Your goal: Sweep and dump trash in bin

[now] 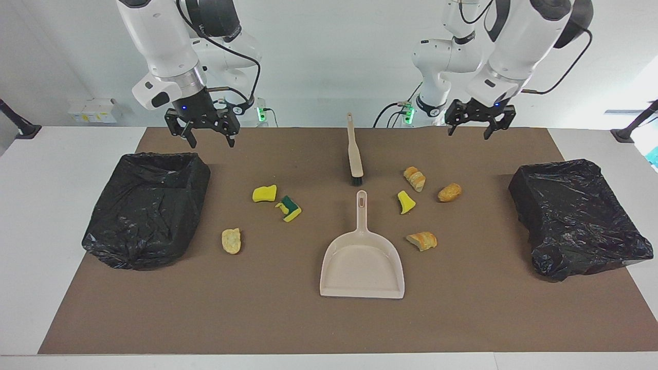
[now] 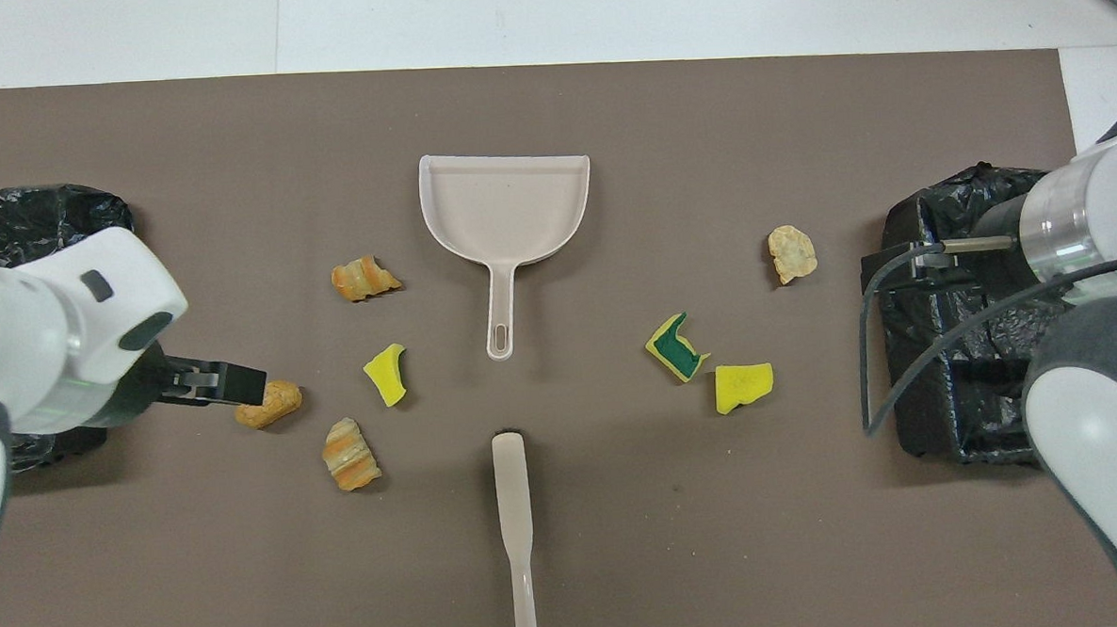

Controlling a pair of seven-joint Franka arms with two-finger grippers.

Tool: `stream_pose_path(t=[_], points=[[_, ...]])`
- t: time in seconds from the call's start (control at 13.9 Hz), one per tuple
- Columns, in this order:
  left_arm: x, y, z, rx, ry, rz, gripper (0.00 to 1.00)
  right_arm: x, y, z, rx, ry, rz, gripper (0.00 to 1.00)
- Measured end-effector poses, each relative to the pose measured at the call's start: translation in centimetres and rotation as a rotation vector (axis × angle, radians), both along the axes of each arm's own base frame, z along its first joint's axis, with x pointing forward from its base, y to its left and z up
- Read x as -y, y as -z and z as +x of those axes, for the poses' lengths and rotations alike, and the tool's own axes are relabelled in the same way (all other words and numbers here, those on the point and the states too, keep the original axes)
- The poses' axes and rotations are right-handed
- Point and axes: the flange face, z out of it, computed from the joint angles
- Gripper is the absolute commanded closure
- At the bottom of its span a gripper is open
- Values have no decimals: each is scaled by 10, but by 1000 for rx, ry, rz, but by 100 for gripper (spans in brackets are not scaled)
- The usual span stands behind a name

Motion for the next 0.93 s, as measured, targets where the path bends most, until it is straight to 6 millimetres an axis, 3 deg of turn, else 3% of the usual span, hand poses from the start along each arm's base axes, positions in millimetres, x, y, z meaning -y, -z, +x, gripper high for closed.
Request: stream_pose_path(t=[0.36,0.65,0.93], points=[[50,28,-30,-2,-7,14,0,-2,3,2,-6,-2,0,0],[111,53,-89,-28,-48,61,0,-2,3,2,-6,-3,0,0],[136,76,-124,-37,-45,75,0,-4,3,1,-6,-7,1,0]])
